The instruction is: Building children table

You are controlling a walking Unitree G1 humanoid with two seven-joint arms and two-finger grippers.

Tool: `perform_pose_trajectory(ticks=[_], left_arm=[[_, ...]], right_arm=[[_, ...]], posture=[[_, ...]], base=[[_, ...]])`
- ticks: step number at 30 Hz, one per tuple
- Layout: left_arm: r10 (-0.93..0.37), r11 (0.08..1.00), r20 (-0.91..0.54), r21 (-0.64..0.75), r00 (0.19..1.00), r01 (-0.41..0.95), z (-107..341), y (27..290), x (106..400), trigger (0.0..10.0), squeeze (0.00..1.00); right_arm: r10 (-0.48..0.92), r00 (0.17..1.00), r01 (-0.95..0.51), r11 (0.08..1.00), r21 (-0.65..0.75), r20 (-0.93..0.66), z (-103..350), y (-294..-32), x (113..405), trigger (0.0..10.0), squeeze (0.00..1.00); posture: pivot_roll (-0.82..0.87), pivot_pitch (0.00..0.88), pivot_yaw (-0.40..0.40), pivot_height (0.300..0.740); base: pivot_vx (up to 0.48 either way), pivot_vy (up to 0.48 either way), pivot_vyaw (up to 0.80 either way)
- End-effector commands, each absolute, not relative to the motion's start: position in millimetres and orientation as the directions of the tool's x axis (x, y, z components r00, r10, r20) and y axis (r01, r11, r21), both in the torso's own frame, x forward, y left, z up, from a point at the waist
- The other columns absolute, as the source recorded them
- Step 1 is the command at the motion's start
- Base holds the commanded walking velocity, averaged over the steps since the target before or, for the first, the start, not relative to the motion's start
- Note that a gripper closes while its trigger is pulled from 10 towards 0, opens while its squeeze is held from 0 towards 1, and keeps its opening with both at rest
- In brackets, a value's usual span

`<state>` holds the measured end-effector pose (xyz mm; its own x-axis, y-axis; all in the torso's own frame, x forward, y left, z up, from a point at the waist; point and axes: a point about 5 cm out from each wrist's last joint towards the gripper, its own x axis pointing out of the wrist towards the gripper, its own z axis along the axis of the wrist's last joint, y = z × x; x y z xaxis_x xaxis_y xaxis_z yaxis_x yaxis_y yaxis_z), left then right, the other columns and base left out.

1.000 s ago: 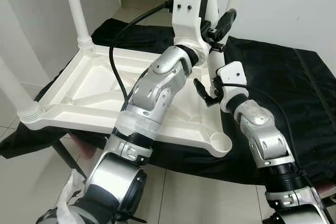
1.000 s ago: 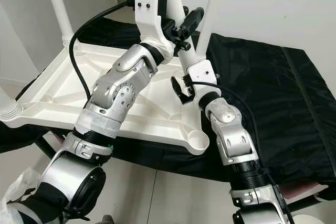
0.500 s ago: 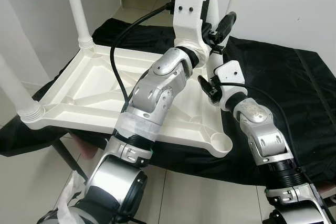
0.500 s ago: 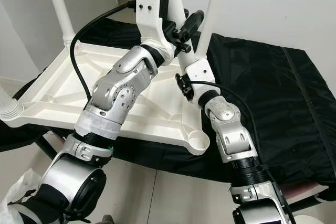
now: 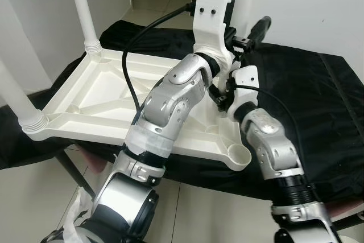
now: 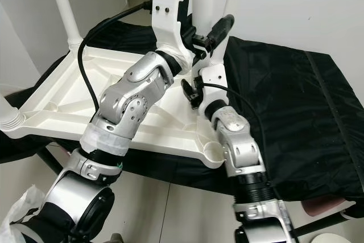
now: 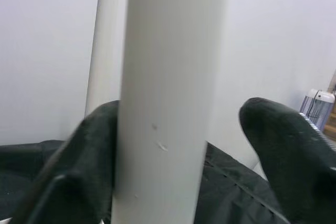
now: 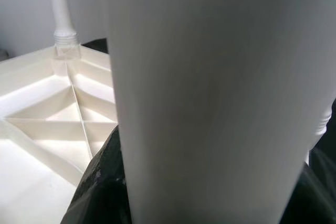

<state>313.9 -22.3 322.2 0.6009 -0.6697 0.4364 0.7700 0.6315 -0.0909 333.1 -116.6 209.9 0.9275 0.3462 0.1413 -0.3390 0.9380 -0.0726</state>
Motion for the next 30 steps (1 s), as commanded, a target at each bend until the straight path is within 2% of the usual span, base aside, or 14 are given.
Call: perform_pose_trajectory(ticks=[1,2,3,10,14,18,20,24,30], left_arm=[[-0.747,0.542,0.438,-0.035,0.5,0.84,320,-30,305,10.0,1.0],[-0.747,0.542,0.438,-0.035,0.5,0.84,320,-30,305,10.0,1.0],[-0.754,0.536,0.446,-0.006,0.482,0.844,318,-27,301,10.0,0.0],[-0.747,0.539,0.462,0.002,0.477,0.842,317,-22,299,10.0,0.0],[-0.709,0.604,0.451,-0.01,0.543,0.797,309,-9,305,10.0,0.0],[-0.701,0.622,0.441,-0.007,0.56,0.783,305,-3,306,10.0,0.0],[-0.69,0.643,0.422,-0.014,0.588,0.765,296,5,307,10.0,0.0],[-0.687,0.658,0.401,-0.011,0.606,0.753,285,11,305,10.0,0.0],[-0.681,0.695,0.364,0.049,0.635,0.717,267,23,305,10.0,0.0]], right_arm=[[0.323,0.934,-0.319,0.947,-0.048,0.155,213,-120,333,10.0,0.0],[0.323,0.934,-0.319,0.947,-0.048,0.155,213,-120,333,10.0,0.0],[0.265,0.952,-0.273,0.961,0.035,0.155,210,-118,333,10.0,0.0],[0.217,0.966,-0.232,0.968,0.094,0.141,205,-120,333,10.0,0.0],[0.116,0.985,-0.136,0.978,0.161,0.129,201,-133,334,10.0,0.0],[0.067,0.989,-0.088,0.982,0.164,0.131,200,-140,334,10.0,0.0],[-0.01,0.983,-0.027,0.98,0.198,0.181,204,-151,331,10.0,0.0],[-0.033,0.974,-0.015,0.977,0.214,0.222,207,-156,326,10.0,0.0],[-0.043,0.963,0.015,0.994,0.106,0.266,206,-159,318,10.0,0.0]], posture=[[-0.03,0.0,-0.052,0.74],[-0.03,0.0,-0.052,0.74],[-0.03,0.0,-0.054,0.74],[-0.03,0.0,-0.053,0.74],[-0.03,0.0,-0.049,0.74],[-0.02,0.0,-0.048,0.74],[-0.02,0.0,-0.05,0.74],[-0.02,0.0,-0.05,0.74],[-0.02,0.0,-0.05,0.74]], base=[[0.0,0.0,0.0],[0.0,0.0,0.0],[0.0,0.0,0.0],[0.0,0.0,0.0],[0.0,0.0,0.0],[0.0,0.0,0.0],[0.0,0.0,0.0],[0.0,0.0,0.0],[0.0,0.0,0.0]])
